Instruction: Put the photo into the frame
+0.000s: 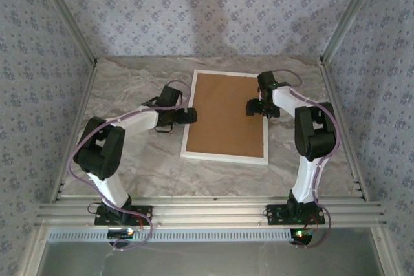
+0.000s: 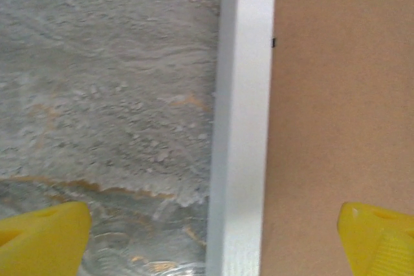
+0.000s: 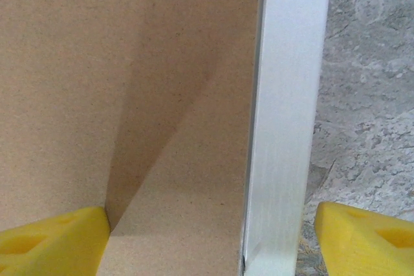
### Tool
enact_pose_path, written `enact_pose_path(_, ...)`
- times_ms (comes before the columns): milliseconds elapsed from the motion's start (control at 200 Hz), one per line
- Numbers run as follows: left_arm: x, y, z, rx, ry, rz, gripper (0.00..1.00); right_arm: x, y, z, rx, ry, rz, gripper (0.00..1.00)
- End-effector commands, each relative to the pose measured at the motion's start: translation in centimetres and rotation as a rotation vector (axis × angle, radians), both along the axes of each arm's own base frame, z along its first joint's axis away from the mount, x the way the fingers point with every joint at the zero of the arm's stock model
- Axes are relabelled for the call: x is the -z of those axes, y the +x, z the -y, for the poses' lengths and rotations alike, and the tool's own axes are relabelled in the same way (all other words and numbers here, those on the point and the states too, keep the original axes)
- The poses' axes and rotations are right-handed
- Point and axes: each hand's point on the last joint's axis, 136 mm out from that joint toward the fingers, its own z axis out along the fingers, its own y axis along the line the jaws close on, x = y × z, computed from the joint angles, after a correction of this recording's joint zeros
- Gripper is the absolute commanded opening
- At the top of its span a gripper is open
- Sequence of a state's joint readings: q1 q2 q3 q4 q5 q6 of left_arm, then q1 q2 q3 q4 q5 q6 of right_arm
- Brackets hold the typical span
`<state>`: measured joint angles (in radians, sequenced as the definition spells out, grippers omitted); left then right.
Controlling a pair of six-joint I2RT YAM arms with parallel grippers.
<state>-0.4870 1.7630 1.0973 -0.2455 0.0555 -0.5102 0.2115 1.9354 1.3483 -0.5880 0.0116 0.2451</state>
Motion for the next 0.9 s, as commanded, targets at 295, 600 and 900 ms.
enact_pose_path(295, 2.0, 1.7, 1.9, 0.095, 0.075, -0.061, 0.87, -5.1, -3.1, 4.0, 0.127, 0.205, 0.085, 1.0)
enact_pose_path(600, 3.5, 2.2, 1.7, 0.098, 0.121, -0.087, 0.58, -5.7, -3.9, 6.1, 0.216, 0.327, 0.136, 1.0)
enact_pose_path(900, 3.8, 2.1, 0.0, 0.047, 0.137, -0.089, 0.29, -5.7, -3.0, 6.0, 0.216, 0.349, 0.154, 1.0)
